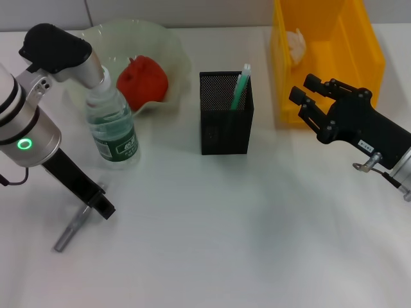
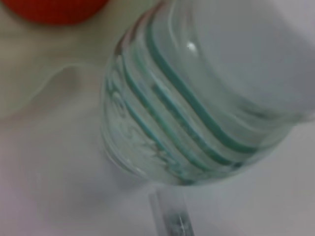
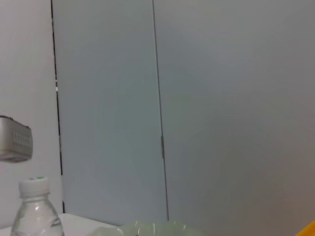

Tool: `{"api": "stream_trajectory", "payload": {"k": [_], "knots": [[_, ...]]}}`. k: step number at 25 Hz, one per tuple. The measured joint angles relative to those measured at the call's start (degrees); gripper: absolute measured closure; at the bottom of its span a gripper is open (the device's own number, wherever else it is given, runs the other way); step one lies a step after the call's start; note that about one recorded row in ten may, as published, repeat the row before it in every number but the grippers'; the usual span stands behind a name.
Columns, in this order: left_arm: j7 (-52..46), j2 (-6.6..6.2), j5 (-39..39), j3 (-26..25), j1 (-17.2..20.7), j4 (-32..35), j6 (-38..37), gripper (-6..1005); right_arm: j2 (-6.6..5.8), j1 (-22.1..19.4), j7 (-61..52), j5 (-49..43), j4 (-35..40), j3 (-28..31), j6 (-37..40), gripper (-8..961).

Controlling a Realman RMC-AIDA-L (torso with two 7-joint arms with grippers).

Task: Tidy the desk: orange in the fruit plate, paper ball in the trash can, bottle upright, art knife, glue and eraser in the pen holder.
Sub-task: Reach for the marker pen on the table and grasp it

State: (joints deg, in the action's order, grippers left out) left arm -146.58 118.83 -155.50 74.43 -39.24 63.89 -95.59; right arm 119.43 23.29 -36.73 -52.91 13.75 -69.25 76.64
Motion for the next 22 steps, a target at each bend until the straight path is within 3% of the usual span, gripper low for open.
{"api": "stream_trajectory", "payload": {"k": [22], "knots": [[0.22, -0.03, -2.02, 2.01, -0.50, -1.32, 2.45, 516, 0.00, 0.08, 0.00, 0.00, -0.30, 0.00, 0.00, 618]]}}
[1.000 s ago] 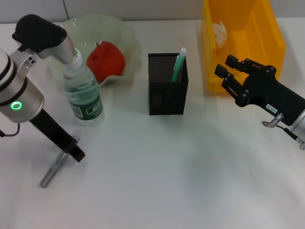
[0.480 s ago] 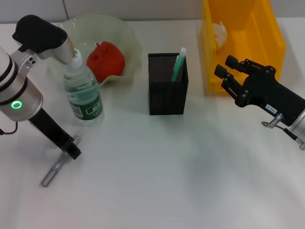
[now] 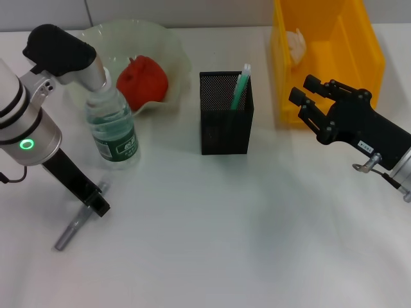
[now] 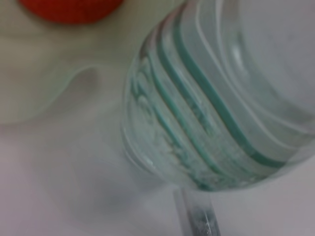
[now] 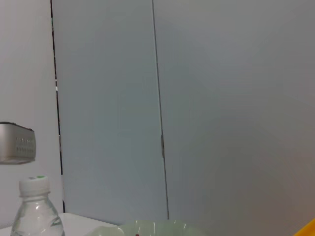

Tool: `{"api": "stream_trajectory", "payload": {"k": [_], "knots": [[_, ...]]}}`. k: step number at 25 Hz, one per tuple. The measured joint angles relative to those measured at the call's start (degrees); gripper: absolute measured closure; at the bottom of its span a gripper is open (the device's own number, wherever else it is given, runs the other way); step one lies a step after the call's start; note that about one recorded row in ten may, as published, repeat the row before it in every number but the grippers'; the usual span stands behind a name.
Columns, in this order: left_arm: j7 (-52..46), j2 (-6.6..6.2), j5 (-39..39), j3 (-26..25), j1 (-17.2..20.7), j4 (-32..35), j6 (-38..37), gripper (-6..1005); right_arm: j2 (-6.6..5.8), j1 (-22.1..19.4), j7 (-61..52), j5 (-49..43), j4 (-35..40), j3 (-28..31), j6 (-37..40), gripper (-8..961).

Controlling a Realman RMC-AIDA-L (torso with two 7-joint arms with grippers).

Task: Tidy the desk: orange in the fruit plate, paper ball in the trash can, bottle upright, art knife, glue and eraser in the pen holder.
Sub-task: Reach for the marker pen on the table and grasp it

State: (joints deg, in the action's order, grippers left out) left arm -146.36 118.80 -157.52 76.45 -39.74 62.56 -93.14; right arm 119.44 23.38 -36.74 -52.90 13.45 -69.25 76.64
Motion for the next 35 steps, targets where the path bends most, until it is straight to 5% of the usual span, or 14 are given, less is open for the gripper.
{"api": "stream_trajectory", "payload": {"k": [13, 15, 35], "knots": [[-0.13, 0.02, -0.44, 1.07, -0.35, -1.03, 1.01, 528, 0.09, 0.00, 0.00, 0.00, -0.19, 0.00, 0.00, 619], [-0.09, 0.02, -0.57, 1.07, -0.52, -1.76, 1.16, 638, 0.09, 0.00, 0.00, -0.01, -0.19, 0.00, 0.00, 619], [-0.06, 0.11, -0.94, 2.49, -1.47, -3.42, 2.53, 707, 0.09, 0.00, 0.00, -0.01, -0.18, 0.00, 0.00, 619]]}}
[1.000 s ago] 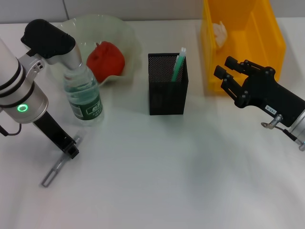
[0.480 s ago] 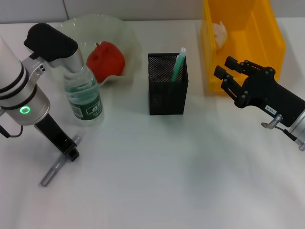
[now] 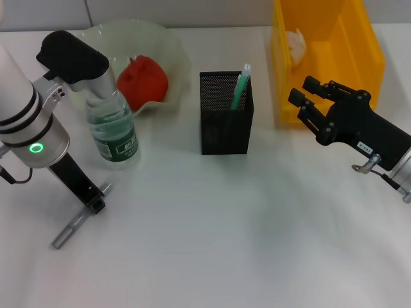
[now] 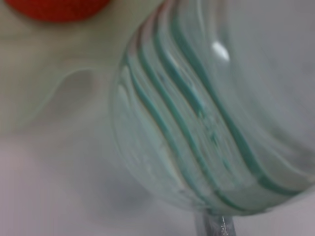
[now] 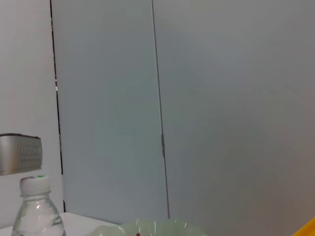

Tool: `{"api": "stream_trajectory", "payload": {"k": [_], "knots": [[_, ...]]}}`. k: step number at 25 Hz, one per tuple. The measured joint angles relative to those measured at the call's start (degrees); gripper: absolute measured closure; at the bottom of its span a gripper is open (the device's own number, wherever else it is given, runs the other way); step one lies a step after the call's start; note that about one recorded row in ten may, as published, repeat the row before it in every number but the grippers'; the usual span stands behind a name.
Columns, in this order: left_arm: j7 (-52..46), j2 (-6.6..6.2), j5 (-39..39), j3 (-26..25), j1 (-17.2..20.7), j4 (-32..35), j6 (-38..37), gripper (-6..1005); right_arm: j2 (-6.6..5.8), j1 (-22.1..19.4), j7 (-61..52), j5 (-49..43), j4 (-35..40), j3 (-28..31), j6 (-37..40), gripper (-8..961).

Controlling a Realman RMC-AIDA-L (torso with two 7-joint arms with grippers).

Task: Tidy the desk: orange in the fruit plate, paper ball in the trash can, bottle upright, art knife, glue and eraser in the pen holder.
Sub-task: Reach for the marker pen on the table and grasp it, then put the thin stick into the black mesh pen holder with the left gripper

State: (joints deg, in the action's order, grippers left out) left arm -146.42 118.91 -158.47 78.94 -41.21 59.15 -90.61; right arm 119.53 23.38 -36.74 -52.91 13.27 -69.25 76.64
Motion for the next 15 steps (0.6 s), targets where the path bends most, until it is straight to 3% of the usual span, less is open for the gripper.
{"api": "stream_trajectory", "payload": {"k": [10, 15], "knots": [[0.02, 0.00, 0.08, 0.08, -0.10, 0.19, -0.17, 744, 0.00, 0.08, 0.00, 0.00, 0.00, 0.00, 0.00, 618], [0.20, 0.00, 0.20, 0.07, -0.10, 0.29, -0.38, 841, 0.00, 0.08, 0.00, 0.00, 0.00, 0.00, 0.00, 618]]}}
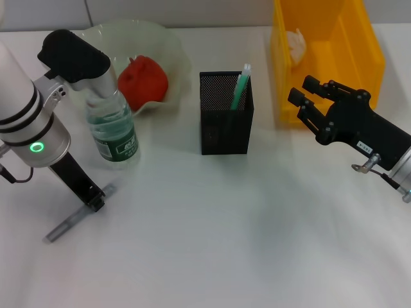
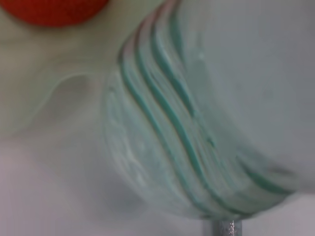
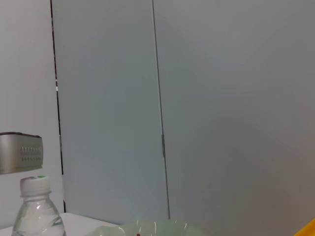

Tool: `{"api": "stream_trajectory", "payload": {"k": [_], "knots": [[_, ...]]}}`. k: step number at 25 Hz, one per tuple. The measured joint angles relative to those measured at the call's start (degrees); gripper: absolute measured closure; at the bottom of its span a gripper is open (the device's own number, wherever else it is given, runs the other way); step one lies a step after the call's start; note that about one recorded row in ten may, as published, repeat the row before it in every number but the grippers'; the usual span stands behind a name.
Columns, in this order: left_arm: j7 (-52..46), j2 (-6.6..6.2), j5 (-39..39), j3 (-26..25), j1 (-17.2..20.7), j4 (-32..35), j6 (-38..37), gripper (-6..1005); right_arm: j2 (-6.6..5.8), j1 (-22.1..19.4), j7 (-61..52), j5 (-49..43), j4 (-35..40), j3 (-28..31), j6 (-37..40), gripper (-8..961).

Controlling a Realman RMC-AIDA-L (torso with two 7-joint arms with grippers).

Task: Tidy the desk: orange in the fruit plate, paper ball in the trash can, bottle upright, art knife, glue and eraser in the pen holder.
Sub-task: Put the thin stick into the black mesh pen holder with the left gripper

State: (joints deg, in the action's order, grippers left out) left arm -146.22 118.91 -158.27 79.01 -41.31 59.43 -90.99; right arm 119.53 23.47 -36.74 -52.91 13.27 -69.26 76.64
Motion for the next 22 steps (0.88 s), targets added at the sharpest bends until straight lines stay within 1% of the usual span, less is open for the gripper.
{"api": "stream_trajectory", "payload": {"k": [5, 8, 12, 16, 22], "knots": [[1.30, 0.03, 2.62, 0.00, -0.13, 1.23, -1.49, 840, 0.00, 0.00, -0.02, 0.00, 0.00, 0.00, 0.00, 619], [3.60, 0.04, 7.59, -0.01, 0.55, 4.40, -3.62, 842, 0.00, -0.03, -0.26, 0.00, 0.00, 0.32, 0.01, 619], [7.71, -0.23, 17.46, -0.50, 2.80, 11.39, -6.99, 845, 0.00, -0.53, -0.45, 0.00, 0.00, 1.56, 0.49, 619], [9.33, -0.32, 21.92, -0.69, 4.14, 15.82, -9.51, 849, -0.04, -0.77, -0.62, 0.00, -0.46, 2.24, 0.66, 619], [13.63, -0.23, 28.89, -1.88, 5.06, 17.34, -8.81, 848, -0.07, -0.80, -0.64, 0.00, -0.75, 2.29, 0.70, 618]]}}
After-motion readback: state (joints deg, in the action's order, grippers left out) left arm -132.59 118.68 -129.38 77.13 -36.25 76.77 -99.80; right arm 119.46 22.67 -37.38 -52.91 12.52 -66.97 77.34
